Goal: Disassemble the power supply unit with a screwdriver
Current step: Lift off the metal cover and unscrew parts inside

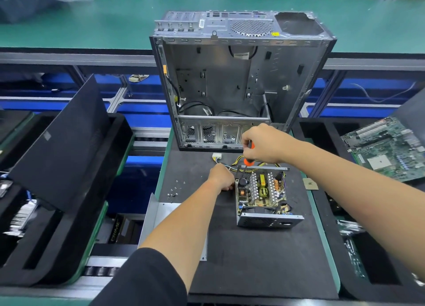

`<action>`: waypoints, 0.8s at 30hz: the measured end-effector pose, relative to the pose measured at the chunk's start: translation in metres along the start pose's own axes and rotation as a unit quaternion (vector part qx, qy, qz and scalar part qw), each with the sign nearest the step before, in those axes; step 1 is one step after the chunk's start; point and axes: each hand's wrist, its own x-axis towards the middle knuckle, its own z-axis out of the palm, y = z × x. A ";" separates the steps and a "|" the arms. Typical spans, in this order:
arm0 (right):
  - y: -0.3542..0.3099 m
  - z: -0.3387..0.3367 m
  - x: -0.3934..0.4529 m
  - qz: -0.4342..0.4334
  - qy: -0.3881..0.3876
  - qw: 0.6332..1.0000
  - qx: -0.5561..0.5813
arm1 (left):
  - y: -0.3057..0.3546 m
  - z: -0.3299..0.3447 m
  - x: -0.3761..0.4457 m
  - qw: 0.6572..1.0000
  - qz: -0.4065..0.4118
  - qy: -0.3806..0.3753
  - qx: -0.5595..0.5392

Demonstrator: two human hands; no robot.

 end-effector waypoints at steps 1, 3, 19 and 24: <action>0.000 0.000 0.000 0.000 0.001 1.000 0.001 | 0.000 0.000 0.000 1.000 0.004 -0.002 0.011; 0.000 -0.001 0.000 -0.001 0.007 1.000 0.013 | -0.004 -0.001 0.003 0.999 0.006 -0.010 0.036; -0.019 -0.023 0.017 -0.031 0.029 0.990 0.134 | -0.013 -0.069 -0.033 0.981 0.066 -0.109 -0.145; -0.028 -0.029 0.027 -0.042 0.033 0.979 0.198 | -0.031 -0.101 -0.040 0.976 0.078 -0.077 -0.189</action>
